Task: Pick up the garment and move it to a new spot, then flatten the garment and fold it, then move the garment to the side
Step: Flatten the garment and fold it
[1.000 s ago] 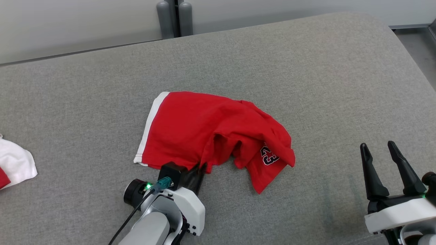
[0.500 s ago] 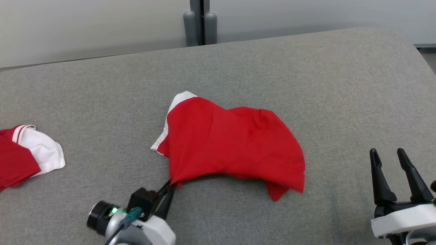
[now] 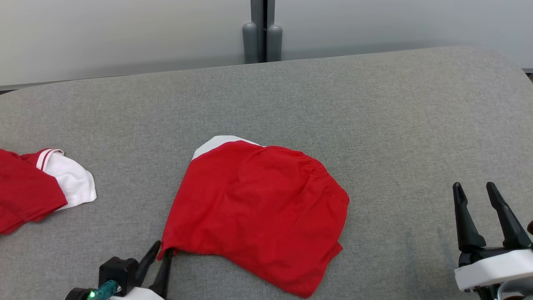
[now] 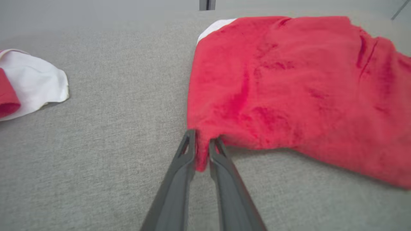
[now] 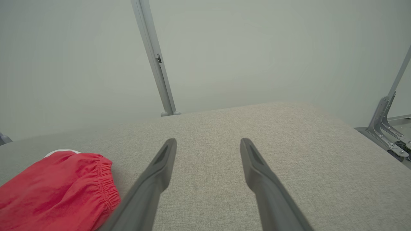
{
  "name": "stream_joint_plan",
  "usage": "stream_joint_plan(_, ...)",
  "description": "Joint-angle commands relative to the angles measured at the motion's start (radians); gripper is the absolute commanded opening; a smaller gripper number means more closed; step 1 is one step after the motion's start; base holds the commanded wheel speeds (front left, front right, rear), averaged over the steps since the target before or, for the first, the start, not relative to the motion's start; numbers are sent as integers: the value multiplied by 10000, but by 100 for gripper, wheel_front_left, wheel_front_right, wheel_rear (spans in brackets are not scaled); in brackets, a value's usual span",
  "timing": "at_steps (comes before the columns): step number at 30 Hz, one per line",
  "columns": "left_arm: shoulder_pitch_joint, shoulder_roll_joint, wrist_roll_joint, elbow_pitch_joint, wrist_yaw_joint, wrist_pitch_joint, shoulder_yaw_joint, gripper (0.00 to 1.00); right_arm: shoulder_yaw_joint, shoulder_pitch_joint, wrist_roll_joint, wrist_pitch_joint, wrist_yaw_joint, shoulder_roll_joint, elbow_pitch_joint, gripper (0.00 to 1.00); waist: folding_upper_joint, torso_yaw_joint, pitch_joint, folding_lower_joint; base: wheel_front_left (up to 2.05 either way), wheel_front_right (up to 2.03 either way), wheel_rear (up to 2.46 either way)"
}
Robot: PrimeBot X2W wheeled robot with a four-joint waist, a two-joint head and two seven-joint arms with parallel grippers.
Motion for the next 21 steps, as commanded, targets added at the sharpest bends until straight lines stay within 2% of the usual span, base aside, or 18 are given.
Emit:
stream_joint_plan(1, -57, -223, -173, 8, -54, -426, 176, 100, -21, 91, -54, 30, -3, -58, -91, 100, 0, 6, 3, 0, 0, 0, 0)
stream_joint_plan(6, -144, -962, -616, -111, -41, -1926, 775, 100, -106, 92, -122, 162, -3, -159, -247, 100, 0, 43, -139, 0, 0, 0, 0)
stream_joint_plan(11, -345, -1266, -453, -501, 33, -2412, 1496, 100, -169, 155, -238, 361, -3, -252, -488, 100, 0, 166, -458, 0, 0, 0, 0)
stream_joint_plan(21, -128, -1113, -28, -946, 238, -2380, 1728, 100, 68, 558, -345, 787, -3, -304, -806, 100, 0, 240, -1109, 0, 0, 0, 0)
